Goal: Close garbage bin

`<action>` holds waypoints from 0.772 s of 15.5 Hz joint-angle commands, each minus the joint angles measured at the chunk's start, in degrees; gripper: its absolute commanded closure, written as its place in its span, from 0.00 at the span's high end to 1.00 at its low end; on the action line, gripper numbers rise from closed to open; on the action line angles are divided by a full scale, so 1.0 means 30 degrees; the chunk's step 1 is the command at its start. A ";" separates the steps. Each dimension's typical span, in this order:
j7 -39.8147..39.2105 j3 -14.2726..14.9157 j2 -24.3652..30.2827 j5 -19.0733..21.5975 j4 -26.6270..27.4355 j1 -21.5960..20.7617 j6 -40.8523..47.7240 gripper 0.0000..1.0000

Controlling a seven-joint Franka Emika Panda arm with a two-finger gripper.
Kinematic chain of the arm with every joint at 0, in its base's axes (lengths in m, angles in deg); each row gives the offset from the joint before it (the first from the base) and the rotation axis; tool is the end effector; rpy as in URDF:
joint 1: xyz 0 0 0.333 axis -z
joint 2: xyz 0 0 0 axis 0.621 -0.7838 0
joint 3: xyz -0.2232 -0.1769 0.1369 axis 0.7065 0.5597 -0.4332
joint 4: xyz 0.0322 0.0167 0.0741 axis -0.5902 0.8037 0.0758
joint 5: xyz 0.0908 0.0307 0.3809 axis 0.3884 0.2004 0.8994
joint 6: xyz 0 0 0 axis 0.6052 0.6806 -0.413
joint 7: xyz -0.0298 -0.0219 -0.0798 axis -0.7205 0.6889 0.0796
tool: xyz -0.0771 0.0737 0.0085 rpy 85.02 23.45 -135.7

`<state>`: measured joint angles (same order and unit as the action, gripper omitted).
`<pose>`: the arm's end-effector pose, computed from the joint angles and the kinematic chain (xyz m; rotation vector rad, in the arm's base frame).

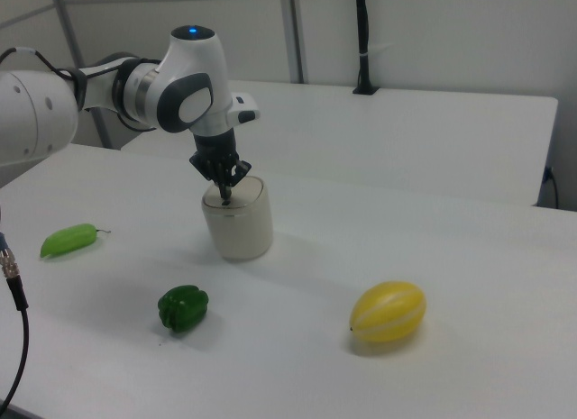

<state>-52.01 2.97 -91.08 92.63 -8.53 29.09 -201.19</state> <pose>0.7059 0.0477 0.4452 -3.0059 -0.2168 -0.2099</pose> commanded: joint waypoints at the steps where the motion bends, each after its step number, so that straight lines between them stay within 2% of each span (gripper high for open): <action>1: -0.0354 -0.0107 0.0128 -0.0109 0.0558 0.0051 0.0027 0.00; 8: -0.0178 -0.0107 -0.0547 -0.0402 0.0529 -0.0008 -0.0354 0.00; 10: 0.0230 -0.0107 -0.0197 -0.0373 0.0413 0.0080 -0.0325 0.00; 12: 0.0349 -0.0107 0.0913 -0.0373 0.0528 0.0489 -0.0062 0.00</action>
<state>-51.82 2.90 -91.36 92.44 -8.71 29.17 -201.37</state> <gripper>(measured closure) 0.991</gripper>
